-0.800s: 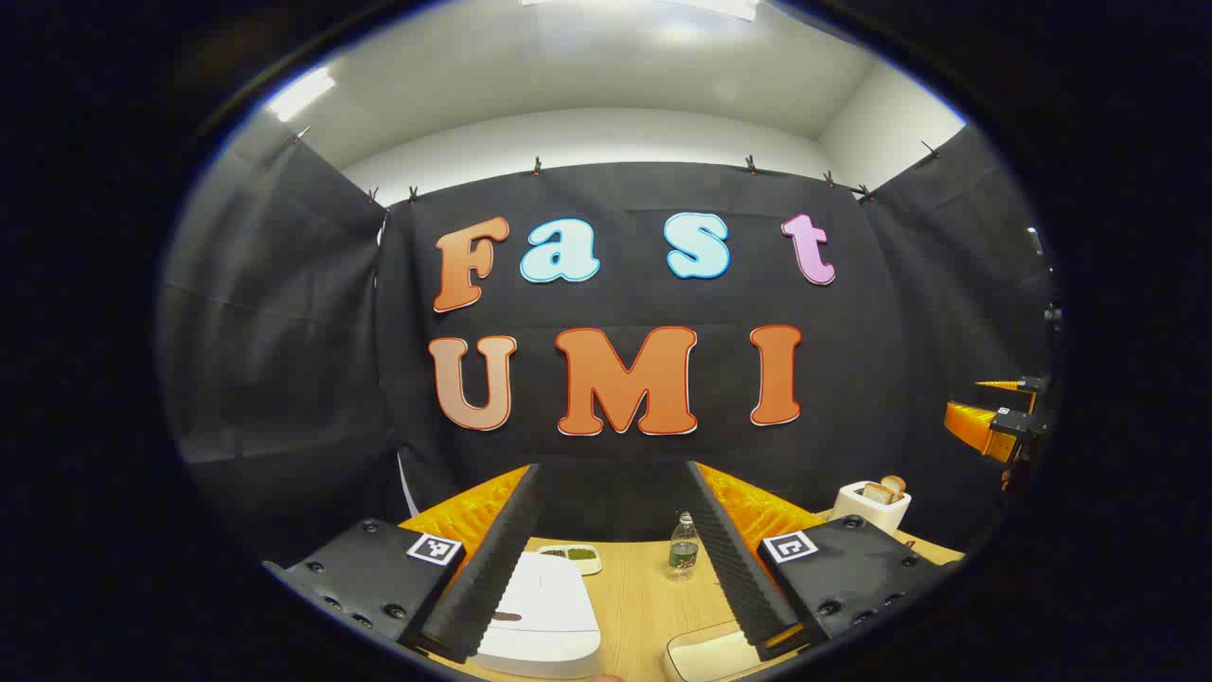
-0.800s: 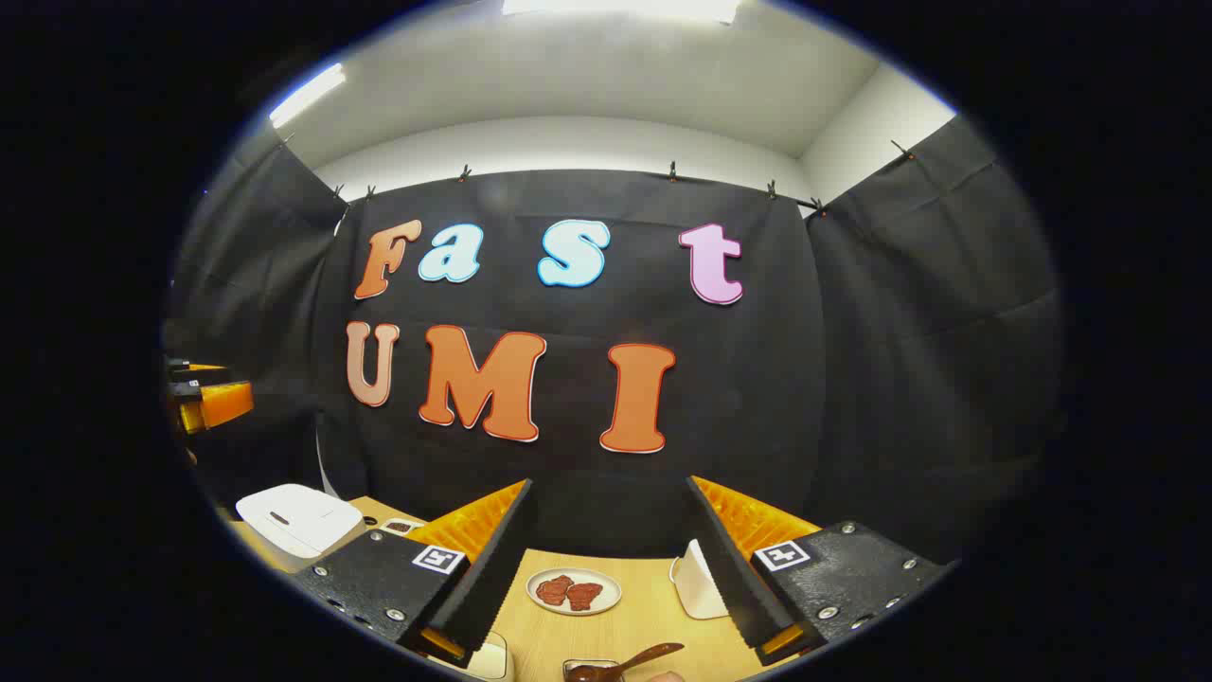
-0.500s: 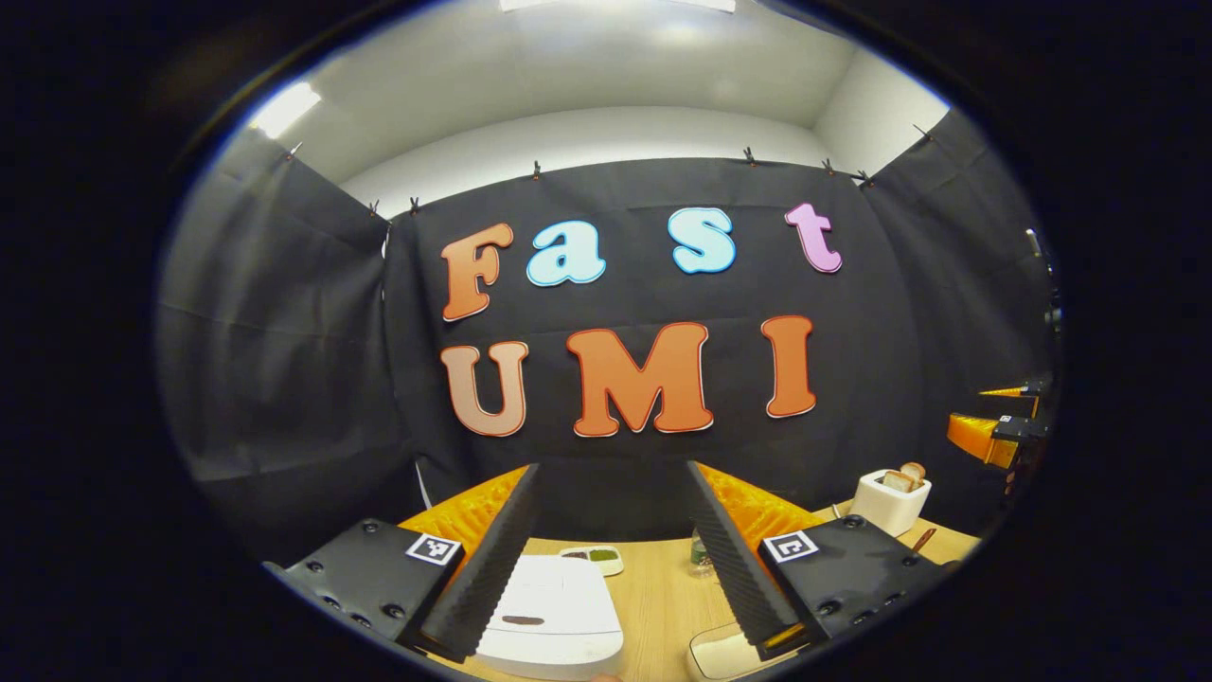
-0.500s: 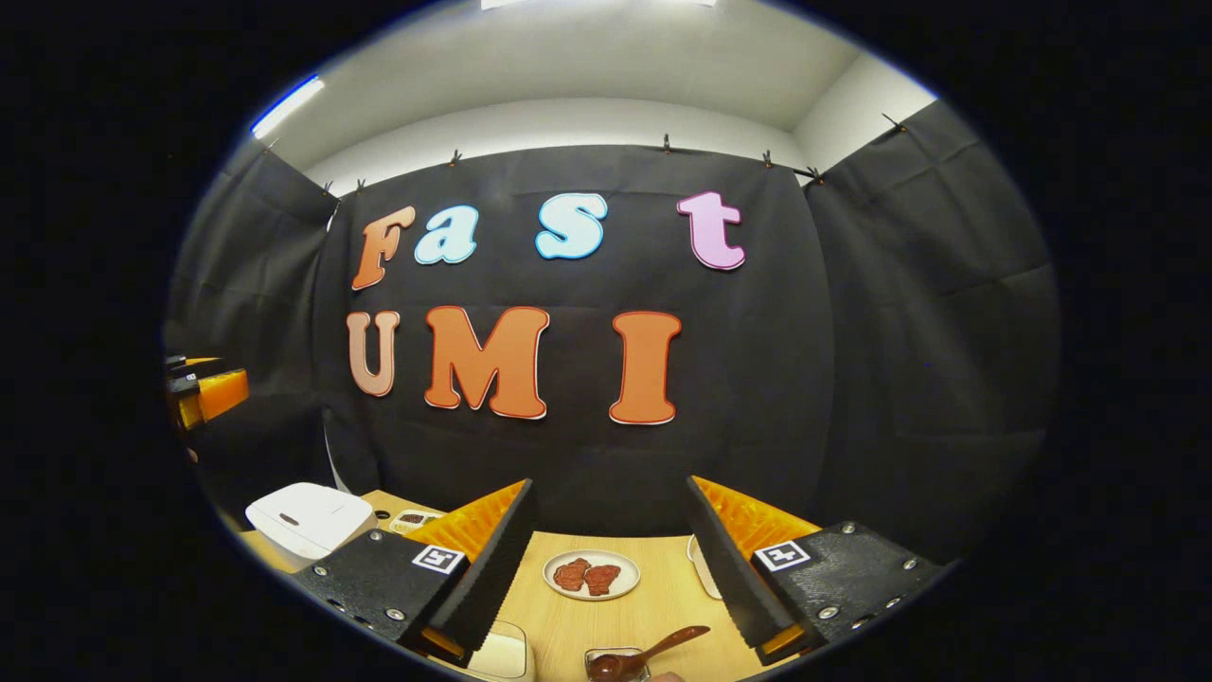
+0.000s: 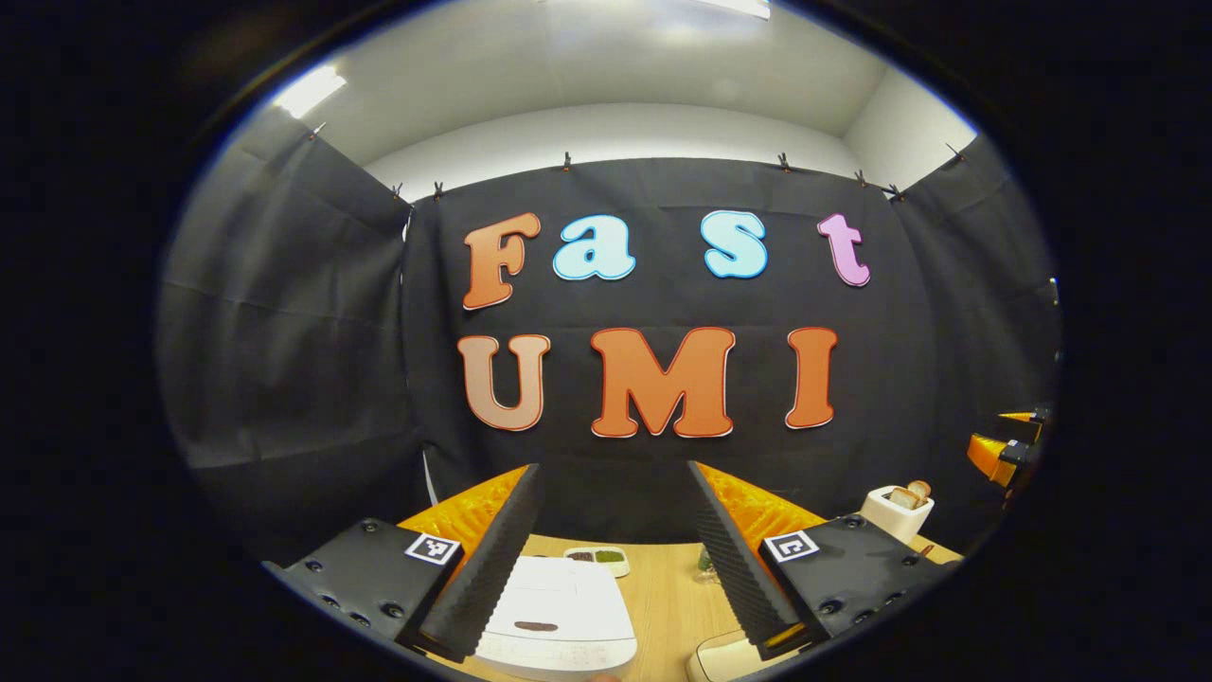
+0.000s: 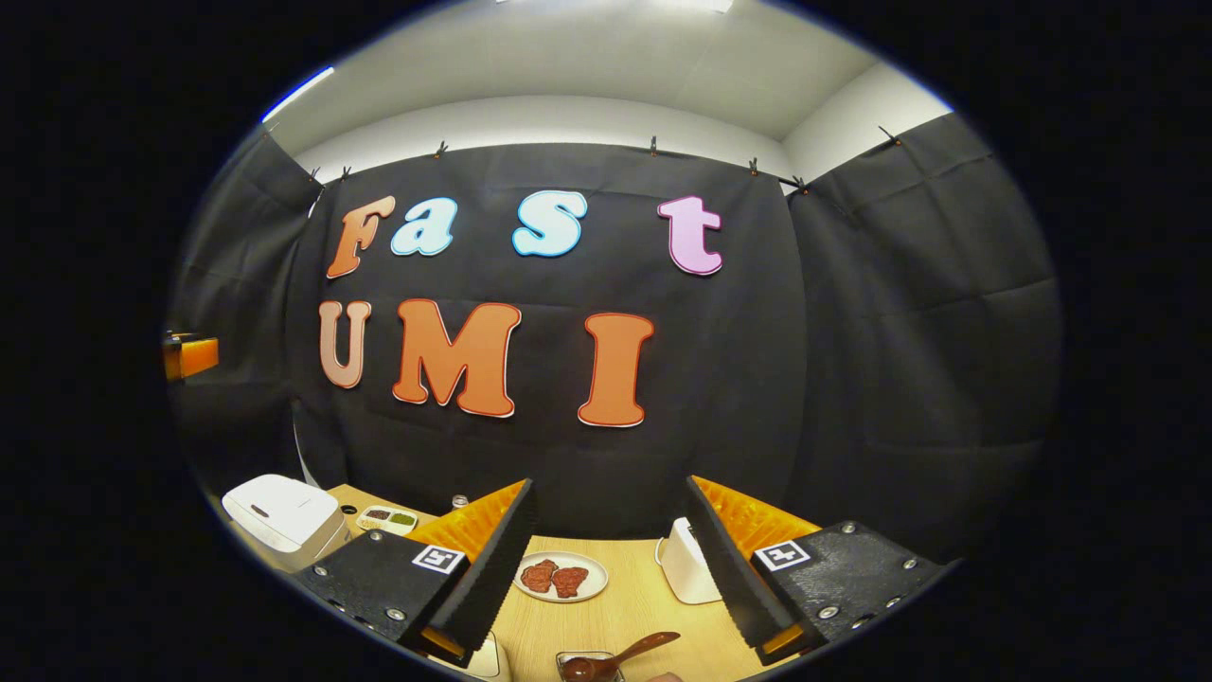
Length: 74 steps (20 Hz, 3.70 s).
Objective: Close the left gripper, press the button to open the rice cooker; take a wooden spoon from the chopstick holder with the right hand, scoop a spoonful of rice and pour it into the rice cooker, then put the wooden spoon back into the chopstick holder.
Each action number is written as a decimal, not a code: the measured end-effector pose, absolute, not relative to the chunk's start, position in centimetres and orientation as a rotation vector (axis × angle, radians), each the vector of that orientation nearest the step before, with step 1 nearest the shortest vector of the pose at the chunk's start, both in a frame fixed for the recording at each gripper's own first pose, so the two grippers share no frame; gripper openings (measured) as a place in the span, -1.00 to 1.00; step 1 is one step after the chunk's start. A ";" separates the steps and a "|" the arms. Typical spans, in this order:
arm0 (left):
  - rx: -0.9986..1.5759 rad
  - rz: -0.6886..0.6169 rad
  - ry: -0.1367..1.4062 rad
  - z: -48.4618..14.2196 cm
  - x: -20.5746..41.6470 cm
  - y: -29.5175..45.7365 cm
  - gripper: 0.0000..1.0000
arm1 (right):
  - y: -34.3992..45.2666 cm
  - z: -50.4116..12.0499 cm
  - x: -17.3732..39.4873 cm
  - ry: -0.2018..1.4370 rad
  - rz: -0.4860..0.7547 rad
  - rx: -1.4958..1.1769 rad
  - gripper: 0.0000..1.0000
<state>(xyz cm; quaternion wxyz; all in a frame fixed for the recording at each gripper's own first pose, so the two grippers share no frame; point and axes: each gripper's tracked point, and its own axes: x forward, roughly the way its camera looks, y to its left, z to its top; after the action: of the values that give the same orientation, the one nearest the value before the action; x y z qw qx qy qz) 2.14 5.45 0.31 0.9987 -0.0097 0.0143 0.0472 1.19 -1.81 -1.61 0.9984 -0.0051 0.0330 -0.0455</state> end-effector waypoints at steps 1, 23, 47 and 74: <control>-0.023 0.097 0.042 -0.1 2.1 5.6 0.93 | -1.7 -1.8 1.2 0.072 -0.088 -0.013 0.91; -0.328 0.139 0.827 -17.1 6.0 10.9 -0.95 | -4.6 -6.4 -0.4 0.196 -0.197 -0.063 0.92; -0.127 0.233 0.578 -16.1 8.7 15.0 -0.90 | -5.5 -21.0 -2.5 0.589 -0.197 0.100 0.91; 0.022 0.366 0.505 -13.0 -3.5 7.8 0.66 | -2.8 -32.4 -1.5 0.768 -0.185 0.611 -0.63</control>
<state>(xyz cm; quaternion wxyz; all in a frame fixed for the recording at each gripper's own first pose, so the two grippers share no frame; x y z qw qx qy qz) -3.50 7.76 -12.97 0.9517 0.0109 0.2484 0.1802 -1.45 -2.79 -32.41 0.8779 0.2928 0.3683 -0.0889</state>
